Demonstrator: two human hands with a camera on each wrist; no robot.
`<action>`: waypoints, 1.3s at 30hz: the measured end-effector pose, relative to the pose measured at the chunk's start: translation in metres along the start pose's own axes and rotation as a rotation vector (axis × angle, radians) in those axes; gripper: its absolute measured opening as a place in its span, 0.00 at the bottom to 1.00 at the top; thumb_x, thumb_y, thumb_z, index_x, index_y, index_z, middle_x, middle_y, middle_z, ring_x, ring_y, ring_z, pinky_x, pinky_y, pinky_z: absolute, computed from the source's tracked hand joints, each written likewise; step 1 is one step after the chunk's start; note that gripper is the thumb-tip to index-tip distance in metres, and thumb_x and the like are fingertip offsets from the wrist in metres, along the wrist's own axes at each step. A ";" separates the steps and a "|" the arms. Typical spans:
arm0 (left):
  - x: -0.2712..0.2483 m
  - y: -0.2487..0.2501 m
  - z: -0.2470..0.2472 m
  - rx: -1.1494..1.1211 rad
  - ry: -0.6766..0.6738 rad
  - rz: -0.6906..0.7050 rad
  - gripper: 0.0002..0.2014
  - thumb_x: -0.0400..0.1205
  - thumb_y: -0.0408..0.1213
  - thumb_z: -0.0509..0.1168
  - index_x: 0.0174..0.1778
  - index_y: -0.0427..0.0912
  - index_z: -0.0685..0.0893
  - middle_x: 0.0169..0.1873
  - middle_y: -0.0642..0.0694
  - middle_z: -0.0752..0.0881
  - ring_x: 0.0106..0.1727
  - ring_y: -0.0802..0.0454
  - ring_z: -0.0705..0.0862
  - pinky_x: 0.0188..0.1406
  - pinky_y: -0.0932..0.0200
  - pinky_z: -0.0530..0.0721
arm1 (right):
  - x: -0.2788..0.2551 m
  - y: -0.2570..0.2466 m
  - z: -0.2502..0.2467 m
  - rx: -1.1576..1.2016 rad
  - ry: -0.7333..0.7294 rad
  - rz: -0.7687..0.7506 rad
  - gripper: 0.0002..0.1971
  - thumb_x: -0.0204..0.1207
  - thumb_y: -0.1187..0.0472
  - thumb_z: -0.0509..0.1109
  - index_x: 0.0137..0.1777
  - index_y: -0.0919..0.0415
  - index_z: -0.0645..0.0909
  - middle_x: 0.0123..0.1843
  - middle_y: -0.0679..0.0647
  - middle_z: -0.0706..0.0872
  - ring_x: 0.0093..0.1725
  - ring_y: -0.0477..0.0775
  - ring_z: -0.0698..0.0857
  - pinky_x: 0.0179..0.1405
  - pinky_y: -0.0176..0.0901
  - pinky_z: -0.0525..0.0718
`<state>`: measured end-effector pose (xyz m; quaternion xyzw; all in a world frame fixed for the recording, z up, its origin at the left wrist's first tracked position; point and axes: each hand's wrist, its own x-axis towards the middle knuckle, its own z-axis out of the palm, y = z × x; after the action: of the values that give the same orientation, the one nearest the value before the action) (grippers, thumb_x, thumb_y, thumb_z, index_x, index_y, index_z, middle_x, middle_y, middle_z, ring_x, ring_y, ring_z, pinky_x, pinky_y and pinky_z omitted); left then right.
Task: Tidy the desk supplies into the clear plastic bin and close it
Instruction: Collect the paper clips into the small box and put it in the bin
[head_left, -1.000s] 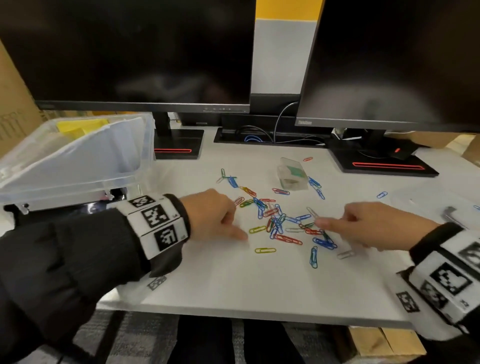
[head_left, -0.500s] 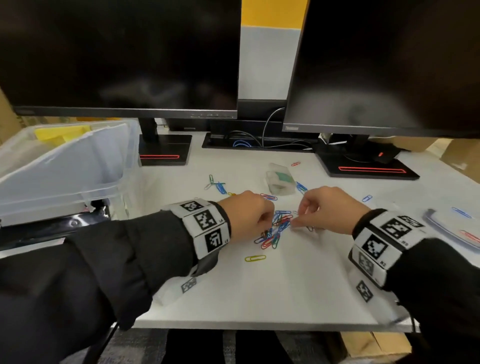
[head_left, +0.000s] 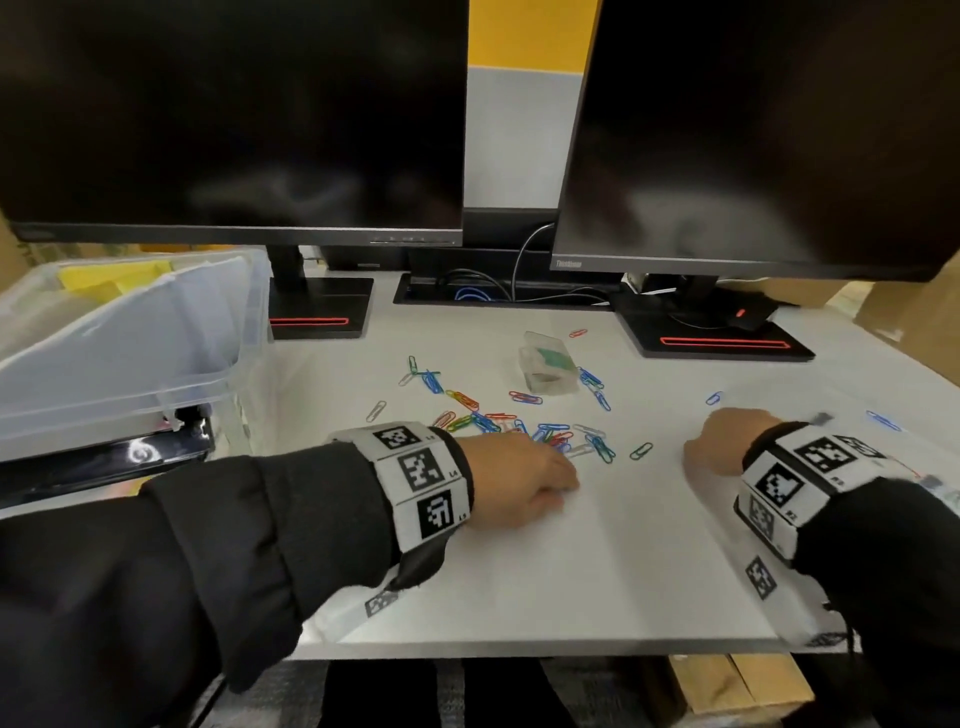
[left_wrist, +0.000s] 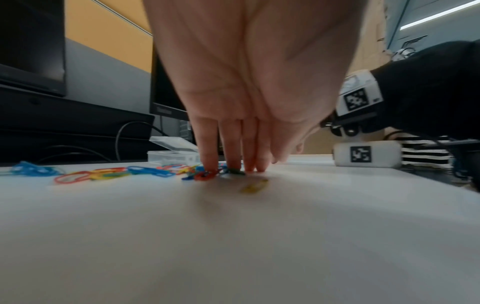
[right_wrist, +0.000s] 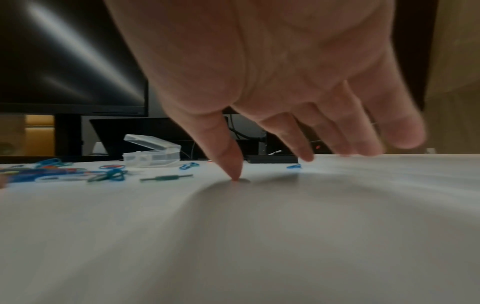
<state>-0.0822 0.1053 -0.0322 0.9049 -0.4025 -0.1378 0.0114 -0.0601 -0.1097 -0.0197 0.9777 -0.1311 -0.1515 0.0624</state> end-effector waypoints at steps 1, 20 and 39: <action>0.001 -0.003 -0.001 0.009 0.023 -0.051 0.19 0.85 0.39 0.50 0.65 0.34 0.78 0.68 0.39 0.78 0.69 0.42 0.75 0.68 0.49 0.73 | -0.001 -0.003 -0.001 0.038 0.009 0.010 0.23 0.82 0.54 0.55 0.73 0.67 0.68 0.73 0.62 0.73 0.70 0.62 0.76 0.68 0.48 0.74; 0.014 -0.005 -0.013 -0.164 0.377 -0.195 0.12 0.83 0.40 0.59 0.52 0.39 0.85 0.51 0.42 0.87 0.52 0.45 0.84 0.52 0.55 0.82 | -0.010 -0.024 -0.013 0.219 0.145 -0.049 0.18 0.69 0.62 0.76 0.54 0.62 0.73 0.41 0.55 0.74 0.44 0.55 0.76 0.47 0.42 0.79; 0.043 -0.013 -0.035 -1.770 0.819 -0.511 0.11 0.81 0.30 0.64 0.57 0.29 0.80 0.45 0.33 0.86 0.38 0.44 0.86 0.33 0.56 0.89 | -0.048 -0.057 -0.015 0.317 0.491 -0.610 0.15 0.75 0.65 0.64 0.62 0.58 0.74 0.57 0.54 0.79 0.52 0.57 0.80 0.45 0.43 0.74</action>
<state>-0.0357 0.0795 -0.0110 0.6078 0.0857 -0.0639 0.7869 -0.0864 -0.0410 -0.0008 0.9763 0.1614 0.0963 -0.1070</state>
